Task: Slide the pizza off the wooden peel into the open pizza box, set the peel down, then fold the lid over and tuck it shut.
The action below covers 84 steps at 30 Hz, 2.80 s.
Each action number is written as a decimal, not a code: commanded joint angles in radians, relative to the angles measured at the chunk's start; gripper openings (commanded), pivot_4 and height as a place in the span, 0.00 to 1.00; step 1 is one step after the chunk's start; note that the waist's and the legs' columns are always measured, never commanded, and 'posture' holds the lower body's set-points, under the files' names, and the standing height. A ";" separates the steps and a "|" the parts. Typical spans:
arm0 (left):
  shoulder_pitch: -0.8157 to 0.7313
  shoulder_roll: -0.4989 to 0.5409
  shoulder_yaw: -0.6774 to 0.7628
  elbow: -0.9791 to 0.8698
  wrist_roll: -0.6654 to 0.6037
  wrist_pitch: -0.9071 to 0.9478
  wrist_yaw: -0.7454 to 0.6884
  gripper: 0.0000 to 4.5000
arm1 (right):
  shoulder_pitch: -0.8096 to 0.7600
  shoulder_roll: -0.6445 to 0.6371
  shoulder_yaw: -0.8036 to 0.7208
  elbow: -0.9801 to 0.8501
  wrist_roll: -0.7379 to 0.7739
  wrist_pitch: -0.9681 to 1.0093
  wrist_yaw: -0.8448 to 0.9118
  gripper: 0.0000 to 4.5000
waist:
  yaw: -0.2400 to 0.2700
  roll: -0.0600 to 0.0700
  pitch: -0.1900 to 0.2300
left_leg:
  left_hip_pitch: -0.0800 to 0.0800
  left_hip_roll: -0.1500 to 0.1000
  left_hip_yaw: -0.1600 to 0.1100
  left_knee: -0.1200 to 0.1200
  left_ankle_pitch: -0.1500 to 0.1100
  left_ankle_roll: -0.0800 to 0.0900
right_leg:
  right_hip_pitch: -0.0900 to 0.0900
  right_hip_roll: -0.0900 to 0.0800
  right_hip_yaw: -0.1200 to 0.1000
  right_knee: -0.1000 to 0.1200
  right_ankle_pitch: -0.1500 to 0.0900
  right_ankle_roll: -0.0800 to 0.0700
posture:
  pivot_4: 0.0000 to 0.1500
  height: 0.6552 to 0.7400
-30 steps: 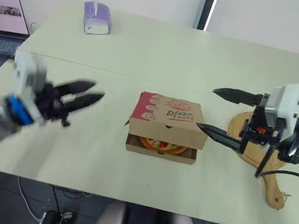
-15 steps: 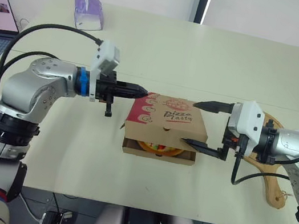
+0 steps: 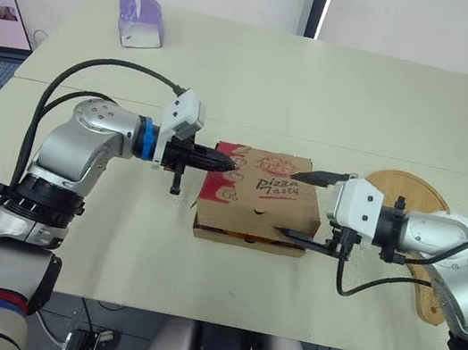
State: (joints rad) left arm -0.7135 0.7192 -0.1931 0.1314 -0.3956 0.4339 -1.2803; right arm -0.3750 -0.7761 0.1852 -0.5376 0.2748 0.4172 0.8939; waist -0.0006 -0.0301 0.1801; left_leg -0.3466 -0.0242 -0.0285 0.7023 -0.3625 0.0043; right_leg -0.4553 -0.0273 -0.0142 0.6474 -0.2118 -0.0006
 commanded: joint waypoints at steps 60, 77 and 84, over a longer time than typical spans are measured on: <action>0.088 -0.056 0.007 -0.045 0.145 -0.122 -0.004 0.00 | 0.184 -0.073 -0.285 0.124 0.067 -0.086 0.109 0.66 | 0.003 0.000 0.000 | 0.002 0.000 -0.001 0.010 -0.002 0.004 | 0.006 0.001 0.001 0.004 0.003 0.001 | 1.00 1.00; 0.071 -0.054 0.006 -0.026 0.144 -0.127 -0.008 0.00 | 0.169 -0.004 -0.096 0.001 -0.042 -0.204 0.084 0.57 | 0.002 0.000 0.000 | 0.002 0.000 -0.001 0.010 -0.001 0.001 | 0.006 0.001 0.001 0.004 0.003 0.001 | 1.00 1.00; 0.073 -0.051 0.006 -0.031 0.144 -0.127 -0.013 0.00 | 0.136 0.011 -0.027 0.068 -0.166 -0.266 0.051 1.00 | 0.001 0.000 0.000 | 0.002 0.000 -0.001 0.011 -0.001 0.001 | 0.006 0.001 0.001 0.004 0.003 0.001 | 1.00 1.00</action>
State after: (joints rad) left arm -0.6237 0.6629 -0.1900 0.1148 -0.2548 0.3189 -1.2848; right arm -0.2180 -0.7721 0.1572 -0.4693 0.1317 0.1802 0.9621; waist 0.0008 -0.0300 0.1796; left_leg -0.3448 -0.0239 -0.0292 0.7129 -0.3631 0.0054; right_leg -0.4498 -0.0259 -0.0135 0.6512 -0.2085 0.0009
